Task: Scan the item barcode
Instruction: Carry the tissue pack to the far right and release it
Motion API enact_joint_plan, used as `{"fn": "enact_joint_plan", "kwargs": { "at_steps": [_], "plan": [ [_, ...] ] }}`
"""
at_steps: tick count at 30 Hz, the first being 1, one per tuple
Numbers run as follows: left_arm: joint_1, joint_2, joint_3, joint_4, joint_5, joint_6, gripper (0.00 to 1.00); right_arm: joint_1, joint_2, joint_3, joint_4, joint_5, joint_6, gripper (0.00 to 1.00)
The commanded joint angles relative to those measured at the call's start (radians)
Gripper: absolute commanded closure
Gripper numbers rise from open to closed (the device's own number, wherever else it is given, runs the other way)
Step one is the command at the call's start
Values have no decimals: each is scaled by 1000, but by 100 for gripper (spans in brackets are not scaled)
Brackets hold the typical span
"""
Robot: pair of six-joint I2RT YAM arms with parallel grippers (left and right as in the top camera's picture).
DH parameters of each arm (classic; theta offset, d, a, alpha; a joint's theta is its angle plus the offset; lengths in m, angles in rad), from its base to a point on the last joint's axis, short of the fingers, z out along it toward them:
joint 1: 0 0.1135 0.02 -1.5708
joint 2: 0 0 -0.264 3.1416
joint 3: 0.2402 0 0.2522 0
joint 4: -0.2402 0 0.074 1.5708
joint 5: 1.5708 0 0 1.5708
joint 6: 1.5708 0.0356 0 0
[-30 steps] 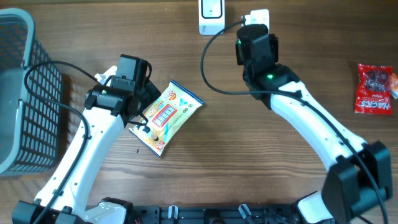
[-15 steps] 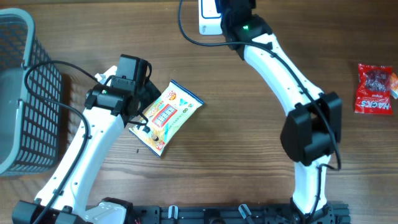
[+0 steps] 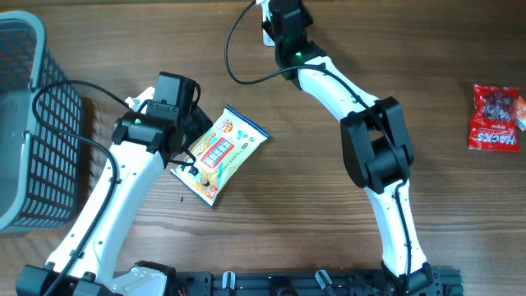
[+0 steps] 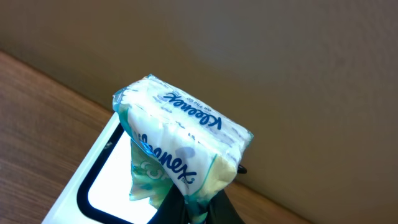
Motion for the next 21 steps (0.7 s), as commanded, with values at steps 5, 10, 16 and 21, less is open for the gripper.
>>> {"fn": "enact_joint_plan", "kwargs": {
  "at_steps": [5,10,16,21],
  "plan": [
    [4,6,1,0,-16,-8,0,6,3,7,-3,101,-66,96],
    [4,6,1,0,-16,-8,0,-64,3,7,-4,403,-141,96],
    [4,6,1,0,-16,-8,0,-255,3,5,-4,782,-143,96],
    [4,6,1,0,-16,-8,0,-460,3,-31,-5,1066,-144,96]
  ]
}}
